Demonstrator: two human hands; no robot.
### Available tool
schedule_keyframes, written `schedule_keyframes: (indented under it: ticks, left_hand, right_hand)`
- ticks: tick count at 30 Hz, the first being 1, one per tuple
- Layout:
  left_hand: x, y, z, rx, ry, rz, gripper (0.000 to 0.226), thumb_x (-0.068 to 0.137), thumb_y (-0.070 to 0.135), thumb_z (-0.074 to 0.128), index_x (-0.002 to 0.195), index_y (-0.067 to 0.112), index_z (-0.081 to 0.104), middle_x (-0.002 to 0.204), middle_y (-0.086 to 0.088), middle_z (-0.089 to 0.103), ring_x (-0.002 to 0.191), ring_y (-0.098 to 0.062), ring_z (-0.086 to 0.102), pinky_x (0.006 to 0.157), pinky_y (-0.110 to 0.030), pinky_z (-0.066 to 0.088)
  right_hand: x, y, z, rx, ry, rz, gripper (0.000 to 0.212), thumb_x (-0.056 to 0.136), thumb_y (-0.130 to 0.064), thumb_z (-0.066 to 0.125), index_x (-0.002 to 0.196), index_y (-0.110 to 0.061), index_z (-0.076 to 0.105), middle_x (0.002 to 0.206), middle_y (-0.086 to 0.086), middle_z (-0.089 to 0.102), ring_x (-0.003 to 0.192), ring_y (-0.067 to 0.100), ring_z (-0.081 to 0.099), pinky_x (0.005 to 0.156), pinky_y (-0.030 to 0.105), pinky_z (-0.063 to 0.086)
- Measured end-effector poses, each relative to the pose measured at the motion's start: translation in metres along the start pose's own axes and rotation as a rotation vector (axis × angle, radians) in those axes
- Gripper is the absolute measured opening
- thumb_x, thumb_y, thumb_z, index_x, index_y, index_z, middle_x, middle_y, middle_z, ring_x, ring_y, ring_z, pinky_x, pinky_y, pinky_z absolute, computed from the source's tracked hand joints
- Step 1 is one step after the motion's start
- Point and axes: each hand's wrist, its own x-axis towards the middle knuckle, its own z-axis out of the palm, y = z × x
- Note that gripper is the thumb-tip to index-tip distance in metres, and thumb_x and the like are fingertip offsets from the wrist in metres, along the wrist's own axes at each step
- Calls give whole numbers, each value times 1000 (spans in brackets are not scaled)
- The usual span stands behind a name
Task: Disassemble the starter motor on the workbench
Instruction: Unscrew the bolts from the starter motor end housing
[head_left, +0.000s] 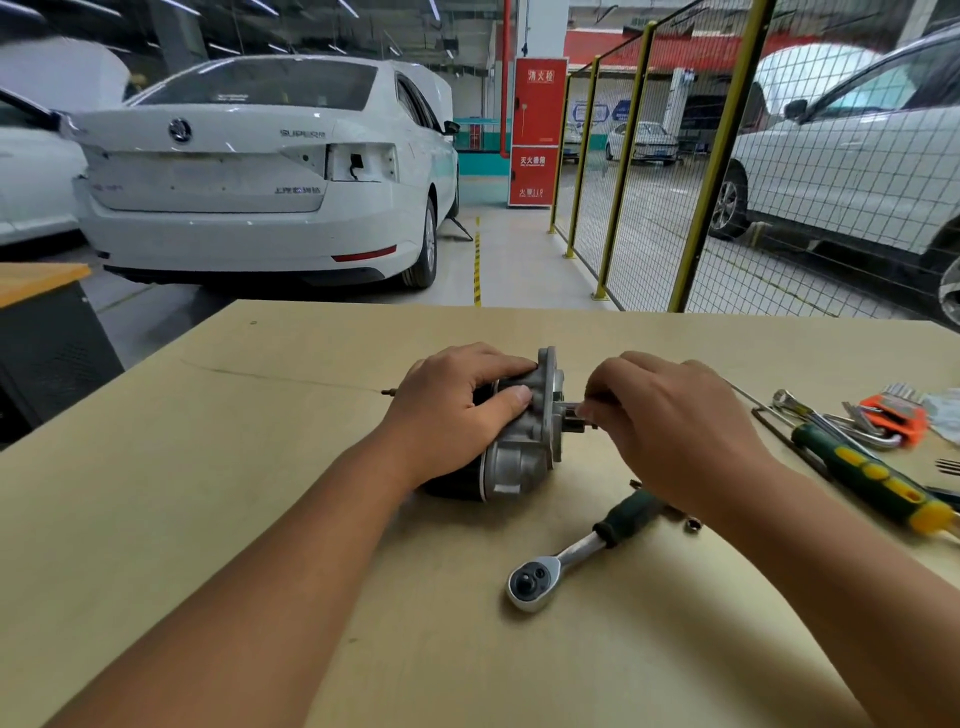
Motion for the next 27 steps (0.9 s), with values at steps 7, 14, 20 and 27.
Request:
schedule_keyframes:
  ticks: [7, 14, 20, 27]
  left_hand:
    - [1, 0, -1, 5, 2, 0, 42, 90, 42, 58, 125, 27, 74, 117, 12, 72, 111, -13, 64, 99, -44, 50]
    - [-1, 1, -1, 10, -4, -8, 44, 86, 44, 60, 126, 30, 73, 117, 13, 71, 112, -13, 64, 101, -44, 49]
    - [0, 1, 0, -6, 9, -15, 40, 90, 43, 57, 124, 31, 74, 115, 14, 72, 111, -14, 64, 100, -45, 50]
    - [-1, 0, 0, 9, 9, -16, 42, 89, 45, 59, 126, 31, 73, 117, 14, 72, 113, -12, 64, 101, -45, 50]
  right_hand:
    - [0, 5, 2, 80, -93, -29, 32, 100, -34, 43, 103, -18, 71, 94, -3, 57, 74, 23, 57, 71, 42, 51]
    - [3, -3, -1, -175, -31, 19, 20, 94, -50, 56, 92, -33, 67, 97, -14, 62, 89, 19, 62, 88, 42, 37]
    - [3, -1, -4, 134, -88, -1, 25, 98, -38, 52, 102, -18, 66, 89, 0, 60, 75, 24, 56, 66, 40, 51]
    - [3, 0, 5, 121, -37, 14, 23, 98, -25, 59, 92, -9, 75, 91, 3, 58, 73, 26, 57, 70, 40, 49]
